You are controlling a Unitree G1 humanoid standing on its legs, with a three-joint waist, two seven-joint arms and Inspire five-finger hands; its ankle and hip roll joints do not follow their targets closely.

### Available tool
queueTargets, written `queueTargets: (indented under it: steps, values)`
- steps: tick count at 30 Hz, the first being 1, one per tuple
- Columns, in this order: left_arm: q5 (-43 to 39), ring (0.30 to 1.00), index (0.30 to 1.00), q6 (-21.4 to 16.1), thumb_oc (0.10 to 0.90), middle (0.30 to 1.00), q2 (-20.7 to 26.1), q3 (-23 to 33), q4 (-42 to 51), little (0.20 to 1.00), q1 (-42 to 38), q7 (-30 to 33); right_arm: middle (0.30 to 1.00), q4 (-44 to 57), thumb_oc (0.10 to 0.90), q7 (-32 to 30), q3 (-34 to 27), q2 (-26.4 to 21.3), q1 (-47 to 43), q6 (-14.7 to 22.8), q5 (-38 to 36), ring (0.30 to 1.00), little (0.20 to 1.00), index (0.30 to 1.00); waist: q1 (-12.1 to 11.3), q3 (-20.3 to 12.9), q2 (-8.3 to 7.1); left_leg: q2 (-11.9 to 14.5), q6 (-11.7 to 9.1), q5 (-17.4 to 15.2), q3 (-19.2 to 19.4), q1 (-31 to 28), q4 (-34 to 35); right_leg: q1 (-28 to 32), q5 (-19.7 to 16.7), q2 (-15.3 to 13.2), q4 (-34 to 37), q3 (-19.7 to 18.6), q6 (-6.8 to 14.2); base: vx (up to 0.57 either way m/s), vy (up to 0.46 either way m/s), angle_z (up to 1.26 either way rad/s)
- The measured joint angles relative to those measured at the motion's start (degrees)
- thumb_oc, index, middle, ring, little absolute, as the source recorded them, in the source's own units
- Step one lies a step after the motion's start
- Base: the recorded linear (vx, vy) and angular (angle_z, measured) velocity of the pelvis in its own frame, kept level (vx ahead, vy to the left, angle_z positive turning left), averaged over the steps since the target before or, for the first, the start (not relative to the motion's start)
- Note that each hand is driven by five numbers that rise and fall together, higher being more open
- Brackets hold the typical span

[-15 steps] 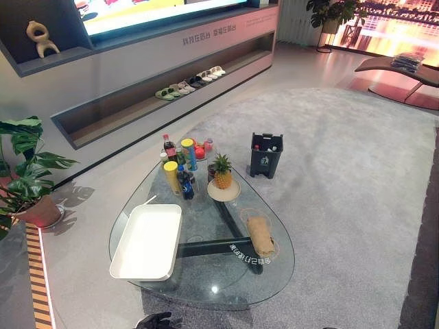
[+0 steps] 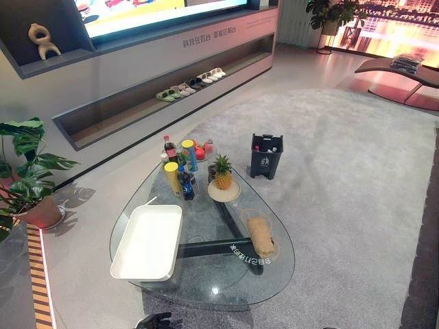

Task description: Wipe the table with a cloth and put it in the basket.

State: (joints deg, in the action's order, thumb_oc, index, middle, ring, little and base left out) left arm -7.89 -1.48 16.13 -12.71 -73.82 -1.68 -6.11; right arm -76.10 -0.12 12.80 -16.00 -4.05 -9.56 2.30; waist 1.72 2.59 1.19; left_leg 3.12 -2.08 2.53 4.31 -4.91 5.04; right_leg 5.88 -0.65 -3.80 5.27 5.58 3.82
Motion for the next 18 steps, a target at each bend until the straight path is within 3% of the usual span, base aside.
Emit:
queueTargets:
  steps: [12, 16, 18]
  values:
    - [-0.3, 0.9, 0.9, -0.1, 0.8, 0.9, 0.0, 0.0, 0.0, 0.9, 0.1, 0.2, 0.9, 0.0, 0.8, 0.0, 0.0, 0.0, 0.2, 0.0, 0.0, 0.9, 0.9, 0.9, 0.0, 0.0, 0.17, 0.0, 0.0, 0.0, 0.0, 0.6, 0.0, -0.7, 0.0, 0.0, 0.0, -0.1, 0.0, 0.0, 0.001, 0.0]
    - [-1.7, 0.9, 0.9, -0.2, 0.8, 0.9, 0.0, -0.3, 0.3, 0.9, -0.4, 0.4, 0.9, 0.1, 0.8, 0.0, 0.3, -0.3, -0.3, -0.1, 0.0, 0.9, 0.9, 0.9, 0.0, 0.6, 1.11, -0.1, -0.1, 0.8, 0.0, 4.3, 0.0, -4.3, -0.8, 0.0, -0.1, -0.2, -0.1, -0.18, 0.029, -0.02]
    - [-3.8, 0.9, 0.9, -0.4, 0.8, 0.9, 0.0, -1.3, 0.8, 0.9, -1.8, 0.8, 0.9, 0.2, 0.8, 0.0, 1.1, -1.1, -1.8, 0.0, -0.2, 0.9, 0.9, 0.9, 0.2, 2.7, 1.98, -0.2, 0.1, 1.8, 0.0, 7.1, -0.1, -7.3, -1.9, -0.1, -0.3, -0.4, 0.0, -0.28, 0.037, -0.03]
